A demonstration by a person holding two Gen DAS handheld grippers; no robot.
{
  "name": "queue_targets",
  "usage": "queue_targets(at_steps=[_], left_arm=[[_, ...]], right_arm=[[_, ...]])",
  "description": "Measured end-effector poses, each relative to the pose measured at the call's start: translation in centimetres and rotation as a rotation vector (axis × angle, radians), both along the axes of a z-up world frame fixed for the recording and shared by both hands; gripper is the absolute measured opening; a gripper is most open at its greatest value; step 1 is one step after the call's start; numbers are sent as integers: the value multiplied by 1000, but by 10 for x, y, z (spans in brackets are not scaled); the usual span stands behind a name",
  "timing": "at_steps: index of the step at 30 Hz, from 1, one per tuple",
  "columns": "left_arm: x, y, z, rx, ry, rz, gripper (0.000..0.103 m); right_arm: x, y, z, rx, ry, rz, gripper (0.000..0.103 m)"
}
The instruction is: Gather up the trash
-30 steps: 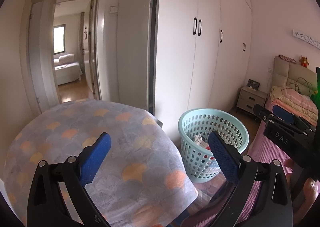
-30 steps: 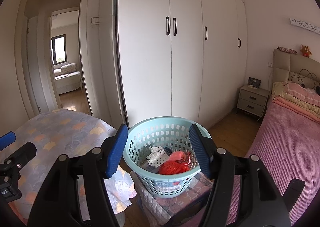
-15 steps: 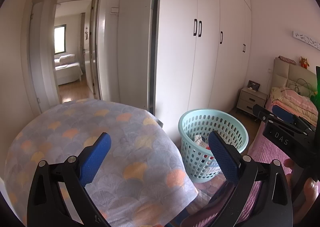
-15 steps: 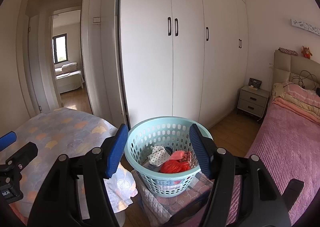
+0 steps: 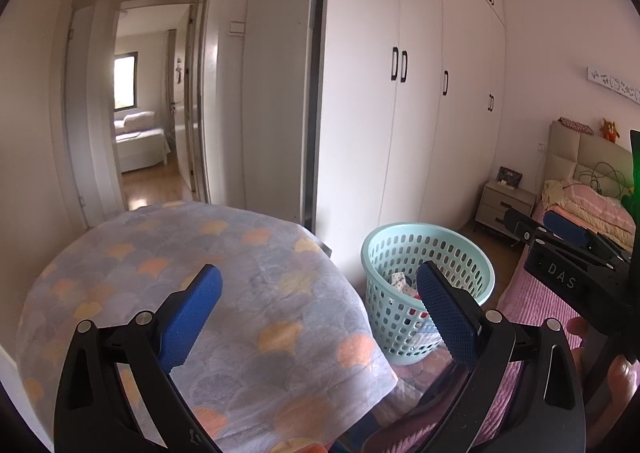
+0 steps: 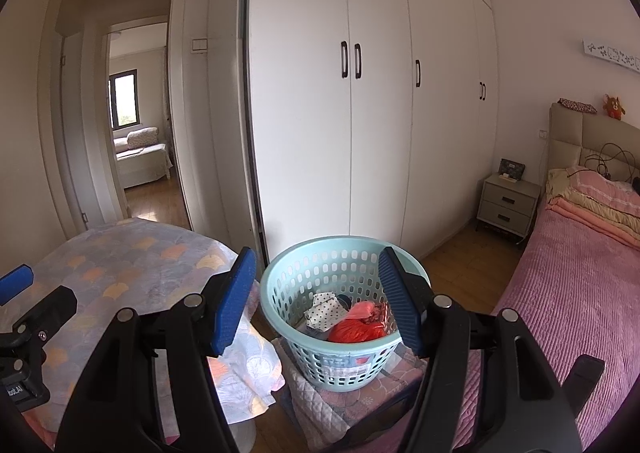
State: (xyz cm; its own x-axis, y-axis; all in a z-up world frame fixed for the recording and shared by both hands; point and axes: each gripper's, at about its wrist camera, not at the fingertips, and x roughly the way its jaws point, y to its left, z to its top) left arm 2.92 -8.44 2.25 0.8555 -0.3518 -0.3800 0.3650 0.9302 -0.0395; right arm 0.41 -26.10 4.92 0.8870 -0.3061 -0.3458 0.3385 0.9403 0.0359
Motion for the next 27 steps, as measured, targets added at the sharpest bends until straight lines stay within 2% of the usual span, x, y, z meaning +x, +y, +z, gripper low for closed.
queue_targets(at_steps=[16, 27], left_arm=[[-15, 33, 19, -3, -45, 47, 94], [-4, 32, 13, -4, -37, 57, 95]], right_arm=[[2, 23, 15, 4, -23, 38, 60], [12, 19, 11, 18, -11, 21, 60]])
